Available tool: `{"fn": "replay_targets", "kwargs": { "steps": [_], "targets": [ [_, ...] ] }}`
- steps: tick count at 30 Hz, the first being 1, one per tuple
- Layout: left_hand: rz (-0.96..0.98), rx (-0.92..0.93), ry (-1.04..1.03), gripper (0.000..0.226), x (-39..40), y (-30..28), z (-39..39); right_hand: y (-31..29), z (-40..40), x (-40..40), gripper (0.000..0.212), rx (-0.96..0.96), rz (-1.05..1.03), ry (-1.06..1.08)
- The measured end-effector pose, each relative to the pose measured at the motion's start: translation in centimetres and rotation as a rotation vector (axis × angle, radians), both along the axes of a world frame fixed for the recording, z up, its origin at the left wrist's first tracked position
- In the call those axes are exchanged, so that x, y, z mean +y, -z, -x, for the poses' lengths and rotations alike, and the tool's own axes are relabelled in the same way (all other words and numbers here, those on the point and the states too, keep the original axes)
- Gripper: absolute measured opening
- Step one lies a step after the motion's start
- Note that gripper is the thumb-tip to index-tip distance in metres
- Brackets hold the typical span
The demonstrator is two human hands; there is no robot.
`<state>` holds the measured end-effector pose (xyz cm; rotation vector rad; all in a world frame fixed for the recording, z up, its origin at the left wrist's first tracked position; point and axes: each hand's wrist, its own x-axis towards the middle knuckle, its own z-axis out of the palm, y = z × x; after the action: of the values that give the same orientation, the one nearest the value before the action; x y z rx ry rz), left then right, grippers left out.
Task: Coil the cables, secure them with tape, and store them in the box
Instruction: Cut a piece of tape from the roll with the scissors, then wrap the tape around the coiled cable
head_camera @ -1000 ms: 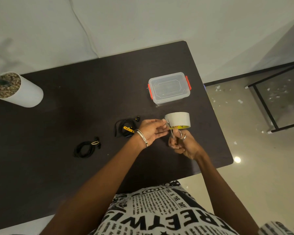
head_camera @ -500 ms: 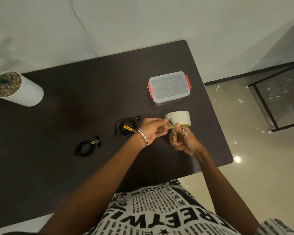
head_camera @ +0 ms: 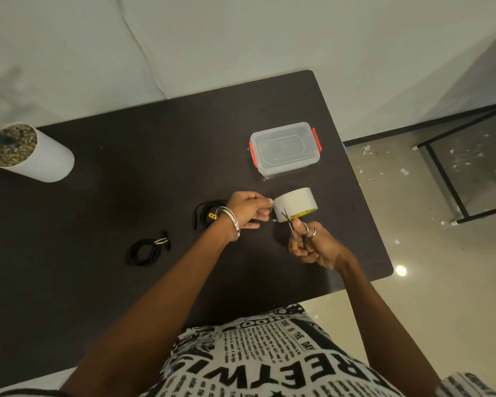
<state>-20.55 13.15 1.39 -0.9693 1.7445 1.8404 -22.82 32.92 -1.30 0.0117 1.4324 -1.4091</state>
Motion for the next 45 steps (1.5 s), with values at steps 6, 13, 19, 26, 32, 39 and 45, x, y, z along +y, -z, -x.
{"fn": "replay_targets", "kwargs": {
  "steps": [6,13,19,26,32,39,45],
  "targets": [
    [-0.143,0.016,-0.064,0.010,0.3,-0.1,-0.2,0.2,-0.2,0.2,0.070,-0.011,0.004,-0.042],
    [-0.004,0.154,-0.225,0.018,0.9,0.8,0.2,-0.3,-0.1,0.6,0.078,0.069,-0.025,-0.147],
    [0.164,0.304,0.031,0.047,1.1,1.5,1.7,-1.5,0.0,0.3,0.069,0.175,-0.163,-0.233],
    [0.207,0.328,0.116,0.054,1.3,1.5,3.8,-2.3,0.0,0.5,0.068,0.246,-0.269,-0.443],
    [0.124,0.311,0.048,0.052,1.3,1.8,3.4,-2.6,0.8,4.2,0.034,0.544,-0.443,-0.071],
    [0.050,0.288,-0.008,0.047,1.5,1.4,3.2,0.2,-0.4,3.1,0.059,0.680,-1.229,-0.065],
    [0.035,0.281,-0.094,0.035,1.0,0.5,2.7,-0.2,-0.9,0.7,0.038,0.666,-1.323,-0.127]
  ]
}}
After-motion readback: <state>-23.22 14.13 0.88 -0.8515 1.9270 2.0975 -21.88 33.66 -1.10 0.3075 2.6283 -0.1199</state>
